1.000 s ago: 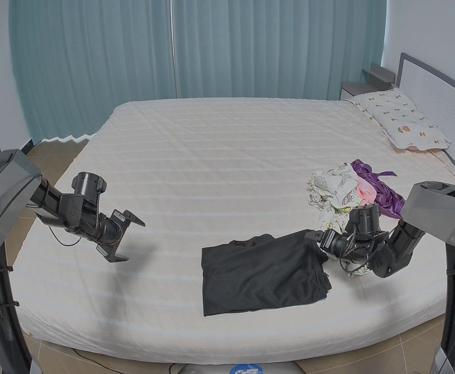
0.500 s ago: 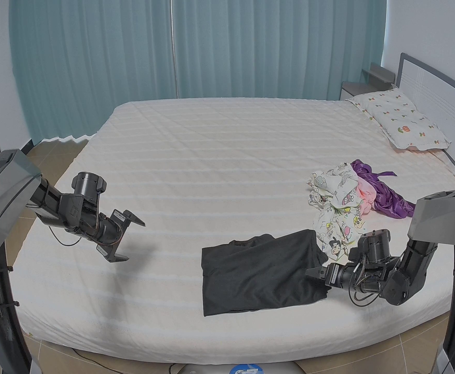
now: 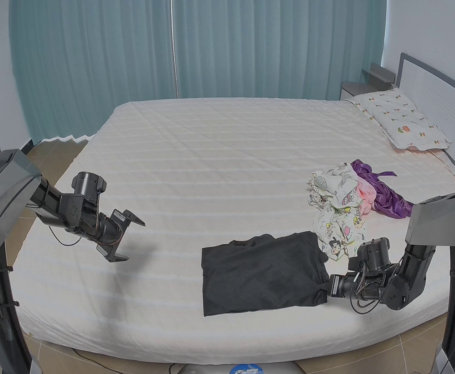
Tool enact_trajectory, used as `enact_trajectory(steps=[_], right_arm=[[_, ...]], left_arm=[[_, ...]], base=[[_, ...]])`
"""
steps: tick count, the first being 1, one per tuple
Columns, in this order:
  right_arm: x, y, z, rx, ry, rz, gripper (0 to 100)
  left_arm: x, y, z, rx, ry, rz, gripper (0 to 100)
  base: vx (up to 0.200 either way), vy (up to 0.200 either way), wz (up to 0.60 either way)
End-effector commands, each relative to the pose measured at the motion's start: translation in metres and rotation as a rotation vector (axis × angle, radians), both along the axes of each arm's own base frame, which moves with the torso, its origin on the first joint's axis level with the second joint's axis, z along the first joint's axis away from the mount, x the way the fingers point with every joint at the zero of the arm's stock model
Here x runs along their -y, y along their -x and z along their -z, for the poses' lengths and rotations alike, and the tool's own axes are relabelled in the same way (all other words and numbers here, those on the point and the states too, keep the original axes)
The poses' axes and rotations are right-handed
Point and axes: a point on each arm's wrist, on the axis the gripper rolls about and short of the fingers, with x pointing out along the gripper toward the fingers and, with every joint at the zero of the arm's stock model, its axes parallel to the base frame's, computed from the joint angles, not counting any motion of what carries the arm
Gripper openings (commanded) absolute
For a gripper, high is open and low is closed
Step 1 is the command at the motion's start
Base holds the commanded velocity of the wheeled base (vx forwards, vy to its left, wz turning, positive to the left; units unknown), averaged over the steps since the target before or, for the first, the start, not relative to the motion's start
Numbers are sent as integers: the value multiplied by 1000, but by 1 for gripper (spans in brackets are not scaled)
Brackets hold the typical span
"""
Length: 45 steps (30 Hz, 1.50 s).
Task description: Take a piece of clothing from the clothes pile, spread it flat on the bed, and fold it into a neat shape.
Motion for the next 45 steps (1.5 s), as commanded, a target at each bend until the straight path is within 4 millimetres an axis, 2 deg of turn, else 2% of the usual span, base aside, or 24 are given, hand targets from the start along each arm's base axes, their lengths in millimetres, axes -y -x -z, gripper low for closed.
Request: enact_trajectory(steps=[1, 5, 11, 12, 17, 22, 24, 25, 27, 29, 30, 31, 33, 34, 35, 43, 44, 45], right_arm=[[6, 6, -4, -4, 5, 9, 0], [15, 9, -4, -7, 25, 3, 0], [17, 13, -2, -23, 23, -15, 0], [17, 14, -1, -29, 23, -16, 100], [18, 13, -4, -9, 33, -24, 100], [18, -3, -23, 84, 0, -5, 100], [13, -22, -36, 149, -39, 7, 100], [13, -22, -36, 149, -39, 7, 100], [5, -47, -42, 191, -80, 37, 100], [1, -65, -36, 170, -91, 53, 100], [1, -66, -35, 168, -91, 55, 100], [-4, -81, -29, 149, -96, 67, 100], [-9, -96, -22, 134, -106, 91, 100], [-9, -97, -22, 133, -107, 92, 100], [-12, -108, -17, 125, -117, 106, 100], [-28, -137, 2, 76, -117, 128, 100], [-29, -138, 3, 75, -126, 134, 0], [-32, -139, 3, 73, -131, 133, 0]], left_arm=[[0, 0, 0, -1, 1, -1, 100], [0, 0, 0, 0, 0, 0, 100], [0, 0, 0, -1, 1, -1, 100], [0, 0, 0, -1, 1, -1, 100], [0, 0, 0, -1, 1, -1, 100], [0, 0, 0, -1, 1, -1, 100], [0, 0, 0, -1, 1, -1, 100], [0, 0, 0, -1, 1, -1, 100], [0, 0, 0, -3, 2, -2, 100], [0, 0, 0, -4, 2, -2, 100], [0, 0, 0, -5, 2, -4, 100], [0, 0, 0, -5, 2, -4, 100], [0, 1, 0, -6, 4, -6, 100], [0, 1, 0, -6, 4, -6, 100], [0, 1, 0, -6, 4, -6, 100], [0, 1, 0, -5, 2, -4, 100], [0, 1, 0, -5, 2, -4, 100], [0, 1, 0, -5, 2, -4, 100]], base=[[0, 0, 0], [0, 0, 0], [0, 0, 0], [0, 0, 0], [0, 0, 0], [0, 0, 0], [0, 0, 0], [0, 0, 0], [0, 0, 0], [0, 0, 0], [0, 0, 0], [0, 0, 0], [0, 0, 0], [0, 0, 0], [0, 0, 0], [0, 0, 0], [0, 0, 0], [0, 0, 0]])
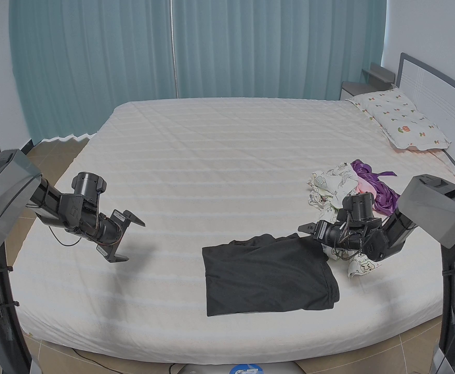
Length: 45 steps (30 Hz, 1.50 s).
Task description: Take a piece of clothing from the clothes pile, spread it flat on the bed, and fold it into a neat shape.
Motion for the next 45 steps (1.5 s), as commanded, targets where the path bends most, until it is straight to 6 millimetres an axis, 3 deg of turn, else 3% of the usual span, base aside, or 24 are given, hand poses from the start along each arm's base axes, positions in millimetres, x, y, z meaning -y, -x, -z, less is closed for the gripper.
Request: enact_trajectory(steps=[1, 8, 13, 17, 29, 30, 36, 38, 41, 42, 45], right_arm=[[-13, -12, 31, -54, -13, 9, 0], [-15, -25, 25, -38, -61, 82, 0], [-5, -31, 17, -29, -104, 148, 0], [5, -31, 17, -32, -101, 179, 0], [8, -28, 21, -45, -94, 202, 0], [8, -27, 22, -46, -92, 200, 100], [10, -16, 1, 62, -119, 181, 100], [10, 0, -15, 105, -124, 162, 100], [11, 30, -33, 109, -122, 133, 100], [11, 31, -33, 105, -120, 130, 100], [18, 64, -41, 65, -104, 128, 100]], left_arm=[[0, 0, 0, 3, -1, 1, 100], [0, 0, 0, 0, -1, 1, 100], [0, 0, 0, 1, 0, 0, 100], [0, 0, 0, 1, 0, 0, 100], [0, 0, 0, 0, -1, 1, 100], [0, 0, 0, 0, -1, 1, 100], [0, 1, 0, 1, -4, 4, 100], [2, 2, -1, 4, -15, 4, 100], [28, 8, -5, 13, -59, 54, 100], [29, 8, -5, 14, -61, 57, 100], [57, 12, 0, 39, -140, 178, 100]], base=[[0, 0, 0], [0, 0, 0], [0, 0, 0], [0, 0, 0], [0, 0, 0], [0, 0, 0], [0, 0, 0], [0, 0, 0], [0, 0, 0], [0, 0, 0], [0, 0, 0]])
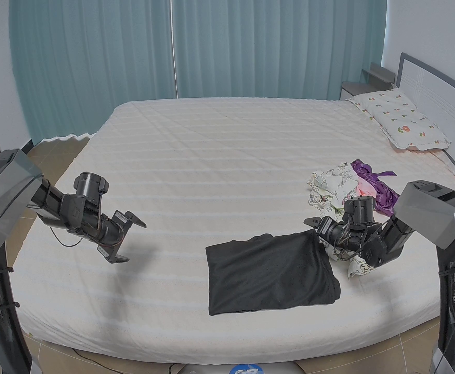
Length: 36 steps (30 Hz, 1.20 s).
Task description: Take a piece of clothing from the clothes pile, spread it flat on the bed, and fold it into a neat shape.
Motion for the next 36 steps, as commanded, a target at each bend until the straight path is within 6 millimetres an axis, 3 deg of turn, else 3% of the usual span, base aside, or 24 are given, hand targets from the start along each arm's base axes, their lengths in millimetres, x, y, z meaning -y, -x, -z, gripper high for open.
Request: enact_trajectory(steps=[1, 3, 4, 7, 9, 14, 19, 36], right_arm=[[7, 52, -42, 24, 3, -27, 100], [7, 52, -42, 24, 3, -27, 100], [15, 85, -39, -10, 3, -20, 100], [21, 101, -35, -17, 0, -12, 100], [32, 128, -21, -43, 8, -2, 100], [36, 155, -3, -33, -36, -46, 100], [48, 163, 11, -99, -52, -10, 100], [49, 167, 8, -127, -122, 19, 100]], left_arm=[[43, 9, 0, 31, -94, 153, 100], [43, 9, 0, 31, -94, 153, 100], [73, 16, 3, 63, -167, 299, 100], [90, 20, 11, 66, -213, 360, 100], [117, 25, 26, 72, -279, 443, 100], [155, 29, 45, 177, -303, 547, 100], [166, 36, 64, 203, -368, 680, 100], [168, 36, 90, 347, -446, 823, 100]], base=[[0, 0, 0], [0, 0, 0], [0, 0, 0], [0, 0, 0], [0, 0, 0], [0, 0, 0], [0, 0, 0], [0, 0, 0]])
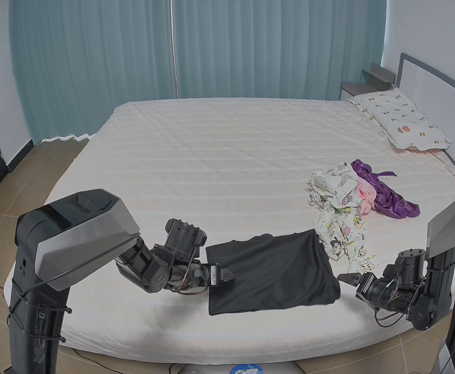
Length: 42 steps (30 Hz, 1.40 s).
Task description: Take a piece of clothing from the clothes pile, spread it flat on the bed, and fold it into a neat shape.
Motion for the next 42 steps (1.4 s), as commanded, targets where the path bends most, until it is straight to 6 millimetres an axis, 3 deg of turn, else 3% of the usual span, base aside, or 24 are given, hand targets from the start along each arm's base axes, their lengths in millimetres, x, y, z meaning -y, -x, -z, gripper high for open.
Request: enact_trajectory(steps=[1, 10, 17, 18, 23, 31, 42], right_arm=[[0, 0, 0, 10, -2, -1, 100], [-1, -1, 0, 10, -3, -5, 100], [-2, -1, -1, 13, -2, -7, 100], [-2, -1, -1, 13, -2, -7, 100], [-2, -1, -1, 13, -4, -7, 100], [-2, 0, -1, 11, -3, -6, 100], [-2, 0, -1, 10, -7, -5, 100]], left_arm=[[5, 1, 9, -14, -3, 14, 100], [23, 1, 3, 52, 75, 35, 100], [30, 0, 17, 35, 82, 40, 100], [30, 0, 17, 35, 82, 40, 0], [27, 3, 16, 16, 93, 17, 0], [20, 9, -8, -1, 155, -55, 0], [12, 19, -15, -38, 140, -79, 0]], base=[[0, 0, 0], [0, 0, 0], [0, 0, 0], [0, 0, 0], [0, 0, 0], [0, 0, 0], [0, 0, 0]])
